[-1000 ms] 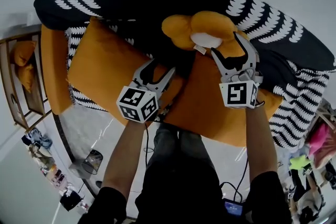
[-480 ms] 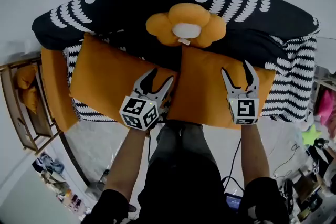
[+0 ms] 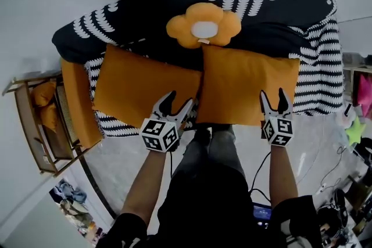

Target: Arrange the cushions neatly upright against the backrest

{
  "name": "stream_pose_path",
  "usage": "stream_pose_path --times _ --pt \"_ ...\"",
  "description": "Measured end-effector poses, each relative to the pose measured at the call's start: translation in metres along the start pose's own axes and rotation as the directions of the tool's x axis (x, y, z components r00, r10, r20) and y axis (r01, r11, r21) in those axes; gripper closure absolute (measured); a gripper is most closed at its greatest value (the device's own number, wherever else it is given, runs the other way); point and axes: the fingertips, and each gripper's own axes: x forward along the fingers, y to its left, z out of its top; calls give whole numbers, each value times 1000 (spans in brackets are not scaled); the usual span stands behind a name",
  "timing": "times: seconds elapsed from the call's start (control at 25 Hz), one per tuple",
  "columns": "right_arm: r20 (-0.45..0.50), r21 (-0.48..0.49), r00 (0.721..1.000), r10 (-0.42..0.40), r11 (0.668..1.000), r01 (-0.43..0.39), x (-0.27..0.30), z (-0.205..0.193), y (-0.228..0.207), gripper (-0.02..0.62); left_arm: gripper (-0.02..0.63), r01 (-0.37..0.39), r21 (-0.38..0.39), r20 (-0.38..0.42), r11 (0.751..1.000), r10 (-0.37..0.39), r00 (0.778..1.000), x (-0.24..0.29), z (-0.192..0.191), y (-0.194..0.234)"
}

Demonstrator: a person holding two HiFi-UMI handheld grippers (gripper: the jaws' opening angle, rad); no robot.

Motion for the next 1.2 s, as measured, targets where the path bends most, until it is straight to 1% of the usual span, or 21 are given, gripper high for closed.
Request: stream_pose_path --times 0.12,0.2,0.28,0.48,0.6,0.68,0.76,0.88,0.96,1.08,1.12,1.2 --pt "-25 -5 999 -39 999 39 -14 -19 -14 270 311 4 -10 -13 1000 -4 1000 -2 -11 -5" --pt "-39 -11 997 -70 998 69 -18 -30 -26 272 309 14 -8 -28 1000 -15 999 5 -17 -7" --pt "-47 7 994 -94 995 95 -21 -39 -39 272 302 22 -3 -43 1000 -22 999 16 -21 -10" --pt "-65 65 990 -124 990 128 -19 -58 -72 272 298 9 20 -80 1000 -8 997 53 -31 -19" --pt "-76 81 987 -141 986 147 -12 -66 -96 270 292 7 29 -100 1000 -4 995 80 -37 -26" --pt "-88 85 983 -162 982 169 -4 -73 -116 270 265 6 28 -125 1000 -2 992 100 -44 -28" --pt "-110 90 978 -176 978 187 5 -82 -140 270 252 -10 20 -145 1000 13 989 120 -50 -29" --pt "-147 82 973 -179 978 192 18 -93 -180 268 249 -57 -6 -145 998 56 988 150 -53 -30" --pt "-170 79 970 -173 979 188 27 -99 -199 268 247 -85 -6 -149 996 83 985 164 -56 -25" --pt "-212 93 966 -146 981 169 41 -111 -215 248 243 -124 31 -180 992 128 975 179 -63 -10" --pt "-226 101 965 -130 983 156 46 -115 -219 240 237 -136 31 -191 990 139 972 185 -65 -4" --pt "-251 129 964 -86 984 122 58 -123 -224 226 226 -156 6 -205 988 154 966 197 -68 5"
